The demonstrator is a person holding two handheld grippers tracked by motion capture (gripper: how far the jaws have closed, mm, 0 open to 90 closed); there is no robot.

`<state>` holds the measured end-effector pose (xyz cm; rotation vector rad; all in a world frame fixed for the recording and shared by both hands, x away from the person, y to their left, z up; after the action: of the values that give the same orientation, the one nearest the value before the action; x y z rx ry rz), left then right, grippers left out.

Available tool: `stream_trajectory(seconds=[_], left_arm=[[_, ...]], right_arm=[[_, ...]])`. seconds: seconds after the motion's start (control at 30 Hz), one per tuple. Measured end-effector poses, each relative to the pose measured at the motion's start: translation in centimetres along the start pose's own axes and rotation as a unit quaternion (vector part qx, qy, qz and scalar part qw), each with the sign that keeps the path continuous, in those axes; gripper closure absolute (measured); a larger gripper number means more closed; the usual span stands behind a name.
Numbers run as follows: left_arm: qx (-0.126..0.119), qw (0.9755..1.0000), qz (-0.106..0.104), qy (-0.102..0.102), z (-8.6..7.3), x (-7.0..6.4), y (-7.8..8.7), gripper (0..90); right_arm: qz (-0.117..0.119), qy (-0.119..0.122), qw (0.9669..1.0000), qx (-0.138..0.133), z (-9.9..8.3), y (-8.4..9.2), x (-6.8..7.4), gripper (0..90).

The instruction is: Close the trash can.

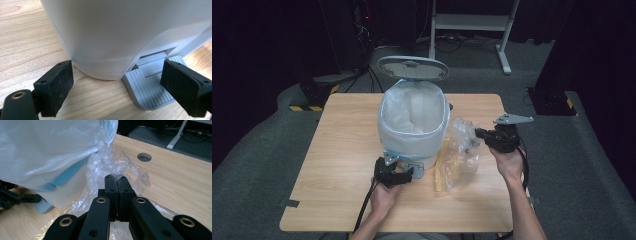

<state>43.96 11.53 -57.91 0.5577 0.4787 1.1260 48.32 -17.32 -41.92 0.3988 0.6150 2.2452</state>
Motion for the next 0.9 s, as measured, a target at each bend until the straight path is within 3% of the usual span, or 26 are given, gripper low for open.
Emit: stream_trajectory(seconds=[0.17,0.33,0.47,0.63,0.9], left_arm=[[0.0,1.0,0.0,0.0,0.0,0.0,0.0,11.4],[0.0,1.0,0.001,0.0,0.0,0.0,0.0,11.5],[-0.001,1.0,0.001,0.0,0.0,0.0,0.0,11.5],[-0.001,1.0,0.001,0.0,0.0,0.0,0.0,11.5],[-0.001,1.0,0.001,0.0,0.0,0.0,0.0,11.5]], right_arm=[[0.003,0.011,0.9999,-0.003,0.4,0.9,0.7,88.7],[0.013,0.007,0.9997,-0.019,1.0,2.0,1.2,88.8],[0.034,0.002,0.9986,-0.041,2.1,3.5,1.9,88.9],[0.052,0.019,0.9963,-0.066,4.1,5.7,3.6,88.9],[0.057,0.03,0.9946,-0.081,6.4,6.7,4.2,89.0]])
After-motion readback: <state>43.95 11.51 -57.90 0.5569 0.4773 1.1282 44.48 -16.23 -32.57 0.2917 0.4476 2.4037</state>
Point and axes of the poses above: each handheld gripper's, and its own axes: y roughly backward along the jaws, z roughly out of its top, x roughly to its left, the point moved 8 cm from there along -y, roughly forward along the jaws, and after that the axes turned 2 degrees about z, right-handed, at the moved point
